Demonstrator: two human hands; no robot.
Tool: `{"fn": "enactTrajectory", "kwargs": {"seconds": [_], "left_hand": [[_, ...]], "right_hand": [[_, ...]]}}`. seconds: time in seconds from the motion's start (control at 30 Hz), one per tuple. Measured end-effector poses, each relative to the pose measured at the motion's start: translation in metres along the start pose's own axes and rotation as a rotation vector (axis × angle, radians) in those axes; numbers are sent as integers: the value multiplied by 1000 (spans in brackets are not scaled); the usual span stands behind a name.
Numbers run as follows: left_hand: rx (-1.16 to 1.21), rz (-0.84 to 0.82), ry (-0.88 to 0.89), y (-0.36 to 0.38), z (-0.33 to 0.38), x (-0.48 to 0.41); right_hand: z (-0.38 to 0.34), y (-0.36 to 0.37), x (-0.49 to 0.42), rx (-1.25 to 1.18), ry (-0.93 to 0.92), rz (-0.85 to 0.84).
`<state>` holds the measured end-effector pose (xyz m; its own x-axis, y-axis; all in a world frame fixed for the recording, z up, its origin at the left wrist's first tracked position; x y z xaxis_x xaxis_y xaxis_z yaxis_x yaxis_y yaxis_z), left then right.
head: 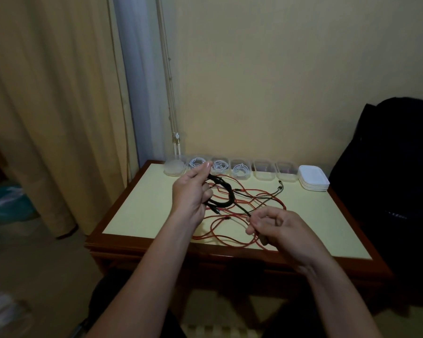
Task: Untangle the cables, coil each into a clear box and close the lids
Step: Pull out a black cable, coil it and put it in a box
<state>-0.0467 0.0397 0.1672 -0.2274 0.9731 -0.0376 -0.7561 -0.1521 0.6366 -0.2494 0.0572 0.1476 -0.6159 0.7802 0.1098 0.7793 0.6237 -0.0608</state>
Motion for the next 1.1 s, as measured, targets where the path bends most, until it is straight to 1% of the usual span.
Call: {"fn": "enactTrajectory", "kwargs": {"seconds": [0.07, 0.13, 0.17, 0.27, 0.33, 0.37, 0.4, 0.47, 0.57, 0.63, 0.7, 0.8, 0.87, 0.9, 1.0, 1.1], "left_hand": [[45, 27, 12, 6, -1, 1], [142, 12, -8, 17, -4, 1], [210, -11, -37, 23, -8, 1], [449, -64, -155, 40, -26, 6], [506, -72, -189, 45, -34, 8], [479, -66, -183, 45, -36, 9], [433, -60, -170, 45, -36, 9], [293, -33, -112, 44, -31, 11], [-44, 30, 87, 42, -14, 16], [-260, 37, 224, 47, -3, 22], [-391, 18, 308, 52, 1, 27], [-521, 50, 395, 50, 6, 34], [-617, 115, 456, 48, 11, 38], [-647, 128, 480, 48, 13, 40], [-660, 101, 465, 51, 7, 41], [-648, 99, 443, 48, 2, 42]], "right_hand": [[0, 4, -1, -16, -1, -6], [-1, 11, -2, 24, -10, 10], [-3, 12, -2, 94, -25, 52], [-18, 9, -5, 352, -111, 252], [-28, 8, -5, 404, -188, 360], [-32, 9, -5, 363, -222, 396], [-32, 8, -5, 270, -246, 419], [-27, 6, -6, 31, -264, 459], [-12, 5, -12, -341, -286, 515], [-9, 3, -15, -509, -306, 546], [-13, 6, -18, -635, -323, 506], [-24, 12, -22, -822, -360, 368], [-29, 18, -24, -886, -375, 284], [-28, 19, -25, -879, -364, 275], [-18, 15, -28, -822, -305, 324], [-8, 11, -31, -754, -223, 335]]}}
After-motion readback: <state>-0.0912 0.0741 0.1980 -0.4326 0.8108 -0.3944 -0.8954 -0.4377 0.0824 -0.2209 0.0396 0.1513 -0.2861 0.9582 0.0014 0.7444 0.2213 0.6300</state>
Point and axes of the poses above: each hand's wrist, its own x-axis away from the middle knuckle, its own y-axis out of the palm, z = x × y, the point moved 9 cm from there along -x, towards the middle knuckle, and after that the axes turned 14 degrees about -z, right-handed, at the moved point
